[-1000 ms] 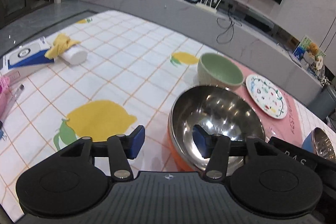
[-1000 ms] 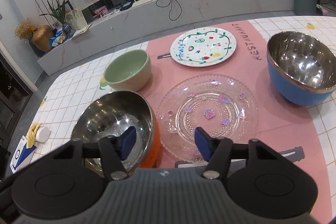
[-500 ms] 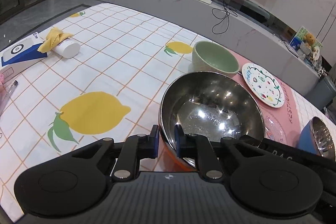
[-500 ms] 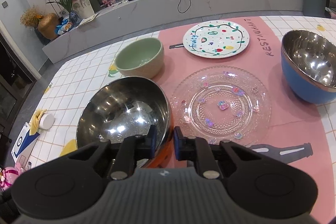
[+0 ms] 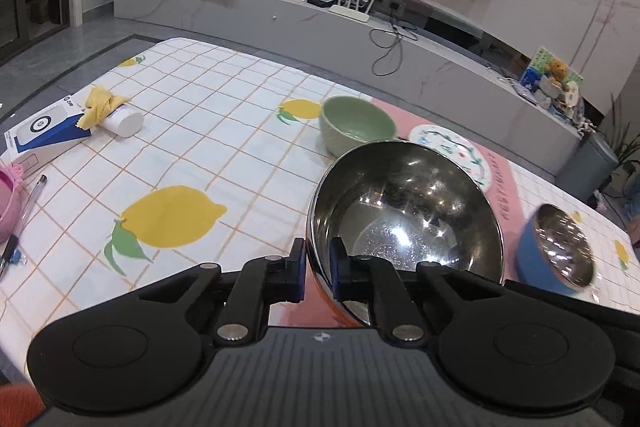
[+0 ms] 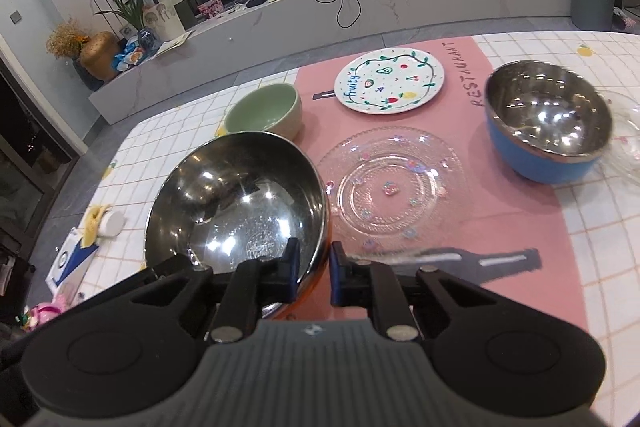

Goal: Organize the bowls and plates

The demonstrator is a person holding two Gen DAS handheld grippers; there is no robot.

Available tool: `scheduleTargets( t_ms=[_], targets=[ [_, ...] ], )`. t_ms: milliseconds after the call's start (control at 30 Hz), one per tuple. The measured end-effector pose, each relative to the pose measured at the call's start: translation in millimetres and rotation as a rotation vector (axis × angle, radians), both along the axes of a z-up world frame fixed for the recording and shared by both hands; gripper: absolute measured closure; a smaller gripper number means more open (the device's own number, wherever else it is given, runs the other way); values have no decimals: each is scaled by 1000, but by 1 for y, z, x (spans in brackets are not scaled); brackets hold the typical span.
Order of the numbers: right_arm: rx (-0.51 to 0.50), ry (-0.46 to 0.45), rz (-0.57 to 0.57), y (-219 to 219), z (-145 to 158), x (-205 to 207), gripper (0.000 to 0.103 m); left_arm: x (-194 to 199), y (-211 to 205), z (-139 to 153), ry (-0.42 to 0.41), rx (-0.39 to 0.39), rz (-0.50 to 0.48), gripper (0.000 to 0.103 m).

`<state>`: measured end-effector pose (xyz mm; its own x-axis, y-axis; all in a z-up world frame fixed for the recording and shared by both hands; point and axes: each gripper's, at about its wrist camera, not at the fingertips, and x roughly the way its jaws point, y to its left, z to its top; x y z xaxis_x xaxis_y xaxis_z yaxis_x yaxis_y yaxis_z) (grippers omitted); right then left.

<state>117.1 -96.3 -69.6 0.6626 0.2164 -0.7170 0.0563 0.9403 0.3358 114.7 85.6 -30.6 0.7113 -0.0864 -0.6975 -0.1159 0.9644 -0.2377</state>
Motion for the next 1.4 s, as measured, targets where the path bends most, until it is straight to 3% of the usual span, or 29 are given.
scheduleTargets(
  t_ms=[200, 467, 900, 1400],
  targets=[
    [61, 6, -15, -29, 18, -35, 90, -32, -13, 12, 6, -20, -18, 90],
    [56, -6, -6, -48, 27, -80, 89, -64, -31, 17, 27, -20, -43, 91],
    [100, 66, -41, -94, 4, -115, 89, -89, -68, -2, 77, 23, -118, 91],
    [92, 158, 11, -85, -25, -115, 89, -92, -63, -24, 144, 63, -97, 92]
  ],
)
